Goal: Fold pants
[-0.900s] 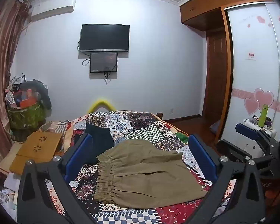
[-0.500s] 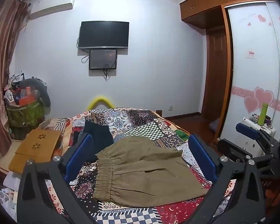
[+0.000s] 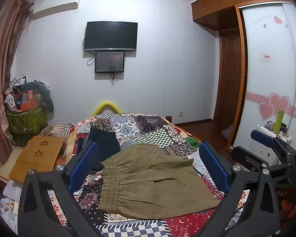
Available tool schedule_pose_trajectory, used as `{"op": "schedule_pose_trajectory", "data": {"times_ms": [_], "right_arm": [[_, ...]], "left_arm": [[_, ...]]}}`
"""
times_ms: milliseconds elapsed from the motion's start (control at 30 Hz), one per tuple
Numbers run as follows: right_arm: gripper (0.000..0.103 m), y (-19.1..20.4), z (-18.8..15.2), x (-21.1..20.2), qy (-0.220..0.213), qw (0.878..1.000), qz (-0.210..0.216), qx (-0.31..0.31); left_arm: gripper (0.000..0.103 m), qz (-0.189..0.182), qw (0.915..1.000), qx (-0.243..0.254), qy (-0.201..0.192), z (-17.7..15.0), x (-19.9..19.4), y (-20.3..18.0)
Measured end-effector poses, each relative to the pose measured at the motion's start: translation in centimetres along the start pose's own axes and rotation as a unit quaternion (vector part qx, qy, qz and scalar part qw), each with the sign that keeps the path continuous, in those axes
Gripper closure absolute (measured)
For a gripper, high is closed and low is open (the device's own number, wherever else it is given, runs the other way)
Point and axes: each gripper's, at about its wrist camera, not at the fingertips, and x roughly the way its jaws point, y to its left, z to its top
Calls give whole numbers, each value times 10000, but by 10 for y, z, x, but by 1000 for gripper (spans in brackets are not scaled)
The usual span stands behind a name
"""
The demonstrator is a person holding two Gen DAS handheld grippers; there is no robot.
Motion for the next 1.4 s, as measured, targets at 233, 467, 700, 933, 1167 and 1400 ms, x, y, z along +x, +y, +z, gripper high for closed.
{"op": "schedule_pose_trajectory", "data": {"times_ms": [233,467,700,933,1167,1400], "right_arm": [[0,-1,0,0,0,10000,-5,-9],[0,-1,1,0,7,10000,-4,-9],[0,-1,2,0,6,10000,-3,-12],[0,-1,2,0,6,10000,-10,-15],[0,-1,3,-1,7,10000,-14,-13],[0,-2,3,0,8,10000,-14,-8]], "left_arm": [[0,20,10000,-34,15,1,1,2],[0,31,10000,-32,24,1,1,3],[0,60,10000,-71,30,1,1,5],[0,66,9999,-89,49,0,3,6],[0,86,9999,-98,62,-1,4,7],[0,110,9999,-97,67,-2,4,8]]}}
